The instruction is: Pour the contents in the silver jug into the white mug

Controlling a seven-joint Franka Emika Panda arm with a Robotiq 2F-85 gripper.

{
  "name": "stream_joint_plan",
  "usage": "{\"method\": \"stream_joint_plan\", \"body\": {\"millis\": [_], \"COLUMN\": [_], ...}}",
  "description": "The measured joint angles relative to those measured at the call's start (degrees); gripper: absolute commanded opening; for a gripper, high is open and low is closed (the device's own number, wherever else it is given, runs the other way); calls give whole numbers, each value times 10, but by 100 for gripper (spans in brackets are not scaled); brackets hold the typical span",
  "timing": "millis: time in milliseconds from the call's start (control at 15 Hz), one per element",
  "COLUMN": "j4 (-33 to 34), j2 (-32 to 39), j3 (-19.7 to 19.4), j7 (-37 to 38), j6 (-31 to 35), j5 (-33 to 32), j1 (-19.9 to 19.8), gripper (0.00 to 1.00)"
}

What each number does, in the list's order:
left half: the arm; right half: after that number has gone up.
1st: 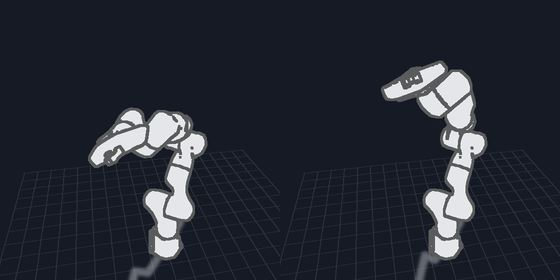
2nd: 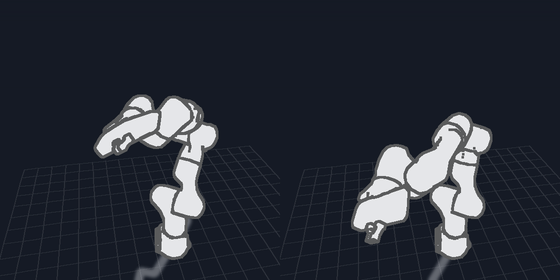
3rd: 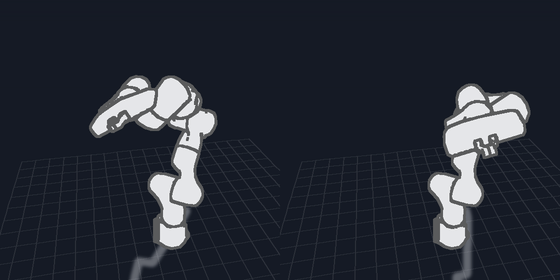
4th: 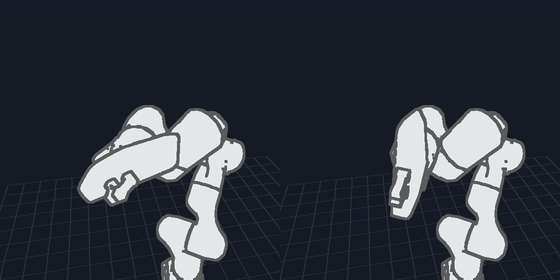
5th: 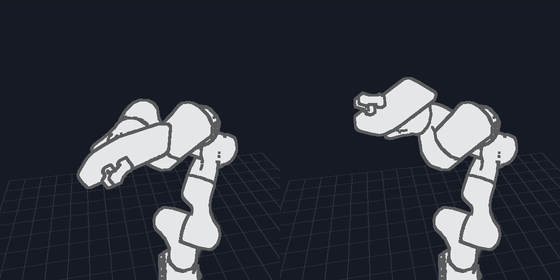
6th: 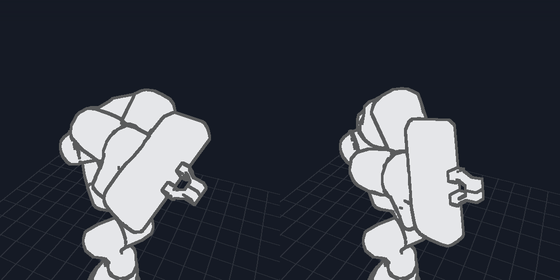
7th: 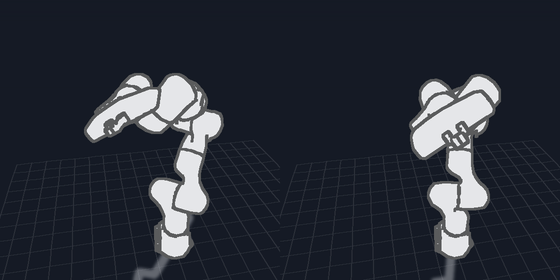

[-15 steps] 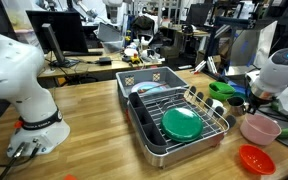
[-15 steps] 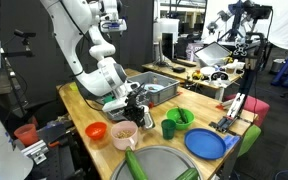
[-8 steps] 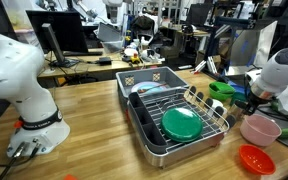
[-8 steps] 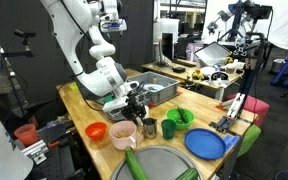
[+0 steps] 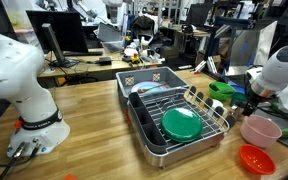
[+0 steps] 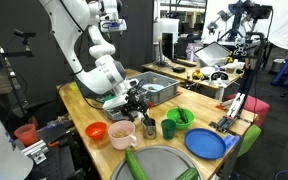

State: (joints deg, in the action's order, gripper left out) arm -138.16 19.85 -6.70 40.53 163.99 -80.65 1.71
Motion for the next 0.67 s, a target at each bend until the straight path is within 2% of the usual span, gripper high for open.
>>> {"method": "stream_joint_plan", "body": {"millis": [333, 667], "j4": [-21, -26], "j2": [-38, -43], "j3": [1, 1], "j7": [-2, -2], "j6": [-27, -30], "j5": [0, 0], "j1": [14, 14], "gripper": [100, 100]}}
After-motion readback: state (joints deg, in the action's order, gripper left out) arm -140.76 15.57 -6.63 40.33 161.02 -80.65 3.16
